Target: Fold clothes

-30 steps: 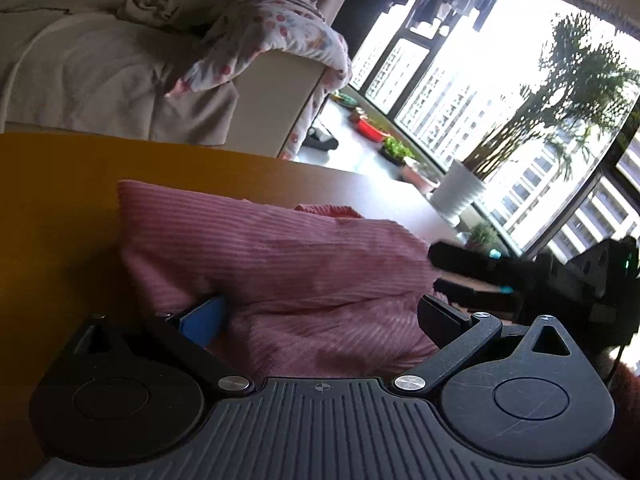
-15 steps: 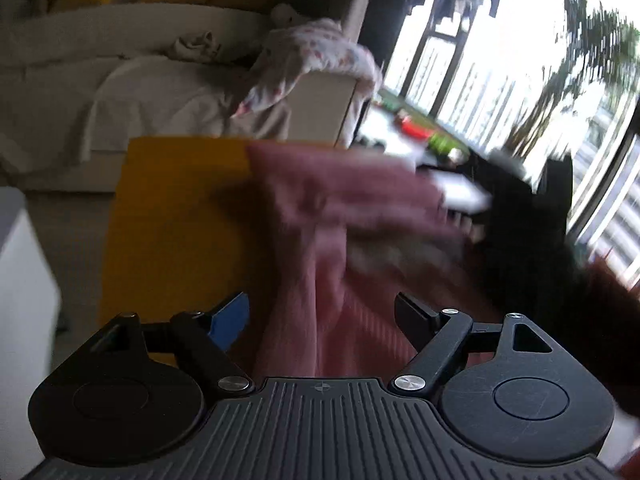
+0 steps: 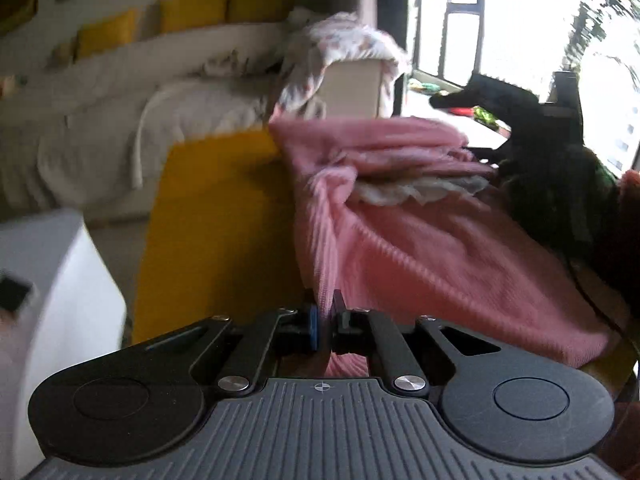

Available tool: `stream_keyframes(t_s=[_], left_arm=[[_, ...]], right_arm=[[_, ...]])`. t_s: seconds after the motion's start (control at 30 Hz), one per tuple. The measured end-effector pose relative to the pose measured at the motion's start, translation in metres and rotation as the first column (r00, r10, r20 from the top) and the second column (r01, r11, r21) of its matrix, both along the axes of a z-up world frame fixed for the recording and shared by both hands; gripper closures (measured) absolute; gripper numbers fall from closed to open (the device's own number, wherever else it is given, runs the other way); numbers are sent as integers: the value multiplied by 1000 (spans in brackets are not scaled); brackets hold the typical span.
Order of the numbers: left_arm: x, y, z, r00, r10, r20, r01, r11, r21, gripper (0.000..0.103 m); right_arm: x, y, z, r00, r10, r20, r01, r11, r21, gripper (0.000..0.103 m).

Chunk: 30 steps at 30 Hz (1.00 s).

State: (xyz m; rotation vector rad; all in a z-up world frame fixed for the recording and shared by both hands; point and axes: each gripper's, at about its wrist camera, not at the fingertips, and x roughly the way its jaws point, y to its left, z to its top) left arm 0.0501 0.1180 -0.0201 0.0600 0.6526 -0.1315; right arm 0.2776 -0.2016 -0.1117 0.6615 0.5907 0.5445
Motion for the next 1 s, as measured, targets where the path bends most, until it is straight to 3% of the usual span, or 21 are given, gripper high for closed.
stream_keyframes(t_s=[0.1, 0.17, 0.23, 0.27, 0.33, 0.47, 0.57, 0.6, 0.67, 0.77, 0.83, 0.93, 1.0], left_arm=[[-6, -20, 11, 998, -63, 7, 63, 997, -36, 97], [-10, -41, 8, 992, -129, -8, 129, 992, -14, 96], [-14, -59, 4, 978, -203, -39, 202, 979, -22, 91], [-15, -62, 1, 971, -231, -56, 228, 972, -55, 86], [-18, -65, -4, 957, -278, -81, 268, 956, -120, 59], [-26, -63, -6, 924, -369, -99, 330, 901, -282, 37], [-40, -51, 6, 912, -407, -53, 353, 844, -404, 24], [-45, -48, 12, 915, -402, -27, 356, 839, -412, 21], [-56, -40, 26, 935, -355, 24, 339, 868, -362, 13], [-66, -27, 36, 961, -265, 80, 277, 927, -252, 8], [-64, -19, 28, 979, -196, 58, 204, 958, -202, 8], [-59, -15, 9, 982, -187, 5, 183, 958, -221, 10], [-59, -25, -2, 975, -223, -4, 218, 956, -199, 10]], right_arm=[[1, -2, -2, 1000, 1, -3, -1, 1000, 17, 0], [1, -2, -2, 1000, 2, -4, -2, 1000, 23, 0], [1, -2, -2, 1000, 3, -3, -3, 1000, 25, 0], [1, -2, -3, 1000, 3, -3, -3, 1000, 25, 0], [1, -2, -3, 1000, 4, -3, -4, 1000, 26, 0], [2, -4, -3, 1000, 15, -4, -15, 999, 32, 0], [4, -6, -3, 999, 30, -9, -30, 999, 45, 0], [4, -7, -2, 999, 39, -18, -38, 998, 46, 0], [-4, -10, 8, 998, 61, -24, -61, 998, 3, 0], [-49, -23, 44, 988, 94, 121, -82, 992, -98, 0], [-85, -38, 66, 974, 95, 204, -59, 983, -173, 0], [-144, -67, 85, 956, 76, 284, 6, 961, -277, 0], [-178, -88, 89, 951, 39, 305, 65, 944, -324, 0]])
